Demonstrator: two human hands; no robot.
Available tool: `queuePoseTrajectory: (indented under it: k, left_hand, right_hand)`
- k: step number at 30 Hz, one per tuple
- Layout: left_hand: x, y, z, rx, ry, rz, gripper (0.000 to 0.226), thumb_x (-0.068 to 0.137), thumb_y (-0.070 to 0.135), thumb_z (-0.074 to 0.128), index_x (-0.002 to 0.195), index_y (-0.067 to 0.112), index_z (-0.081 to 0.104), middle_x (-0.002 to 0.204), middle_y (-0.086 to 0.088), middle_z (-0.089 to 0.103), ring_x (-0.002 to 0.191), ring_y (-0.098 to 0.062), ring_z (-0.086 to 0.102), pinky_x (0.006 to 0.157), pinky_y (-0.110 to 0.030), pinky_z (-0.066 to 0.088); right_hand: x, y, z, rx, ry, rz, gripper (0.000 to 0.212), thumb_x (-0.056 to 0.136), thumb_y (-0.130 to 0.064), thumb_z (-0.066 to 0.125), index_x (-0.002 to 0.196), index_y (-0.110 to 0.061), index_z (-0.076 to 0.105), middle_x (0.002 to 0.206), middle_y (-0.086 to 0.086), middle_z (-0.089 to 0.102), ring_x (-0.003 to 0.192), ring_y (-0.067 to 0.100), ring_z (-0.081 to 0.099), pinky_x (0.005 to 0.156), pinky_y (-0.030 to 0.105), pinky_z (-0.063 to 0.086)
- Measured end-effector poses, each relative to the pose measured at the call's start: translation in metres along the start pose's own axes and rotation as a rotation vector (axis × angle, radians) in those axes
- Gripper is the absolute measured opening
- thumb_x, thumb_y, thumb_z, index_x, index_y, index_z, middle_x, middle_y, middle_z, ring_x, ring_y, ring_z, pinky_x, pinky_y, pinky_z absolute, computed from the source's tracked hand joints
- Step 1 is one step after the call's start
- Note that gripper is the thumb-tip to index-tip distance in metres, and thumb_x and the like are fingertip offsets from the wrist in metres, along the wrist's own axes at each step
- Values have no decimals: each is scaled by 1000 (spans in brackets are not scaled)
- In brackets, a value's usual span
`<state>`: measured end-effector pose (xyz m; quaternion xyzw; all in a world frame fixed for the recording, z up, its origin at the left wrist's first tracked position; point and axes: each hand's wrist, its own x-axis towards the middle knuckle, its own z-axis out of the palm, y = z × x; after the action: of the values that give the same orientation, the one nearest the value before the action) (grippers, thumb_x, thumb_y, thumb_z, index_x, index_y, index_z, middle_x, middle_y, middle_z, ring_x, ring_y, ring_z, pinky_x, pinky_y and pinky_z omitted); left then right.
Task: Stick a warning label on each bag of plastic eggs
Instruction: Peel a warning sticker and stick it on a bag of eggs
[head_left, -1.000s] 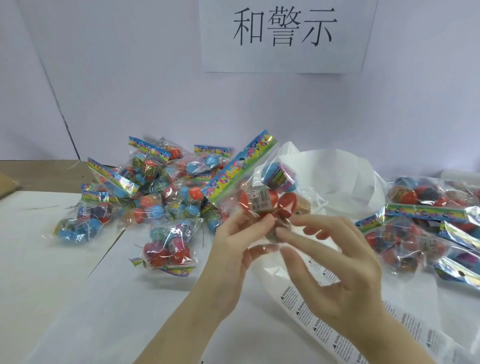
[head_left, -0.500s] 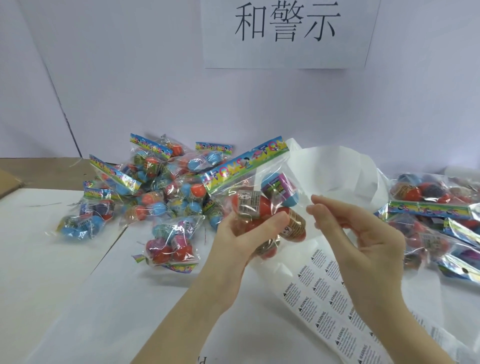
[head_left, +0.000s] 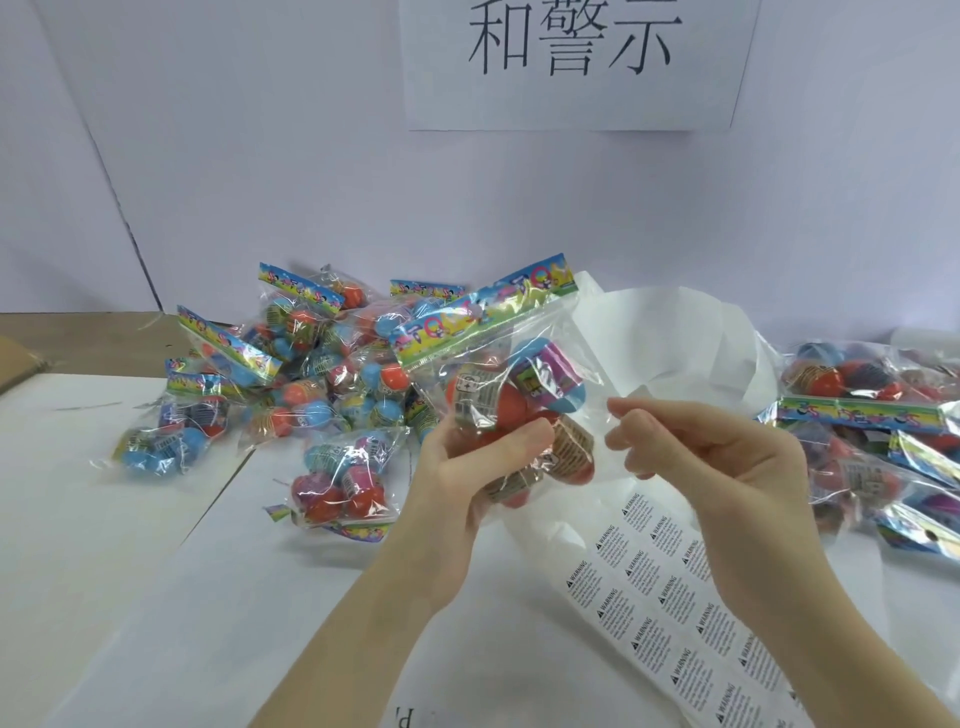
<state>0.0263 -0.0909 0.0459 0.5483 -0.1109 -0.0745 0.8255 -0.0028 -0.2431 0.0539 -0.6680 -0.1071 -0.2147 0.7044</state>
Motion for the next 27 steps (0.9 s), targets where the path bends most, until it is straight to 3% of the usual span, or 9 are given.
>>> queuePoseTrajectory:
  k: [3, 9, 16, 18, 22, 25, 27]
  left_hand:
    - [1, 0, -2, 10, 17, 7, 17, 44, 34, 74, 61, 31, 73, 69, 8, 70, 63, -3, 61, 56, -13, 47]
    - [2, -2, -4, 20, 23, -4, 21, 42, 33, 75, 62, 29, 73, 71, 5, 71, 65, -7, 62, 56, -14, 47]
    - [3, -1, -4, 14, -7, 16, 13, 51, 26, 79, 63, 25, 75, 71, 3, 71, 64, -7, 62, 59, -17, 49]
    - [4, -2, -4, 40, -1, 25, 11, 54, 27, 80, 62, 24, 74, 70, 3, 71, 60, -7, 61, 60, -19, 50]
    - [6, -3, -3, 96, 27, 59, 34, 41, 46, 88, 61, 24, 72, 67, 3, 70, 55, -6, 58, 65, -22, 53]
    - [7, -6, 0, 154, 69, 101, 36, 62, 39, 74, 91, 19, 68, 82, 3, 73, 71, -11, 66, 69, -21, 54]
    - [8, -9, 2, 244, 147, 89, 45, 63, 45, 66, 102, 23, 62, 86, 12, 69, 81, -5, 64, 78, -20, 52]
  right_hand:
    - [2, -4, -1, 50, -1, 81, 17, 53, -36, 71, 68, -30, 77, 63, 2, 71, 53, 6, 60, 55, 14, 48]
    - [3, -5, -1, -10, -36, 126, 19, 57, -37, 68, 66, -22, 76, 62, 2, 69, 55, 6, 57, 55, 13, 44]
    - [5, -5, -1, 109, -48, 215, 22, 59, -39, 64, 63, -20, 75, 62, 0, 67, 55, 6, 55, 53, 14, 42]
    - [5, -5, -1, 85, -20, 187, 23, 58, -41, 66, 66, -23, 76, 63, -1, 68, 58, 5, 57, 54, 13, 43]
    - [2, -3, 3, 60, 9, 98, 20, 52, -37, 72, 68, -26, 76, 65, -1, 71, 57, 4, 61, 55, 12, 46]
    - [0, 2, 3, 21, 197, -63, 8, 57, -30, 74, 65, -31, 76, 63, -7, 70, 56, 3, 59, 58, 12, 46]
    - [1, 7, 0, -226, 337, -299, 14, 66, -24, 79, 75, -33, 73, 68, -16, 69, 61, 1, 58, 63, 11, 44]
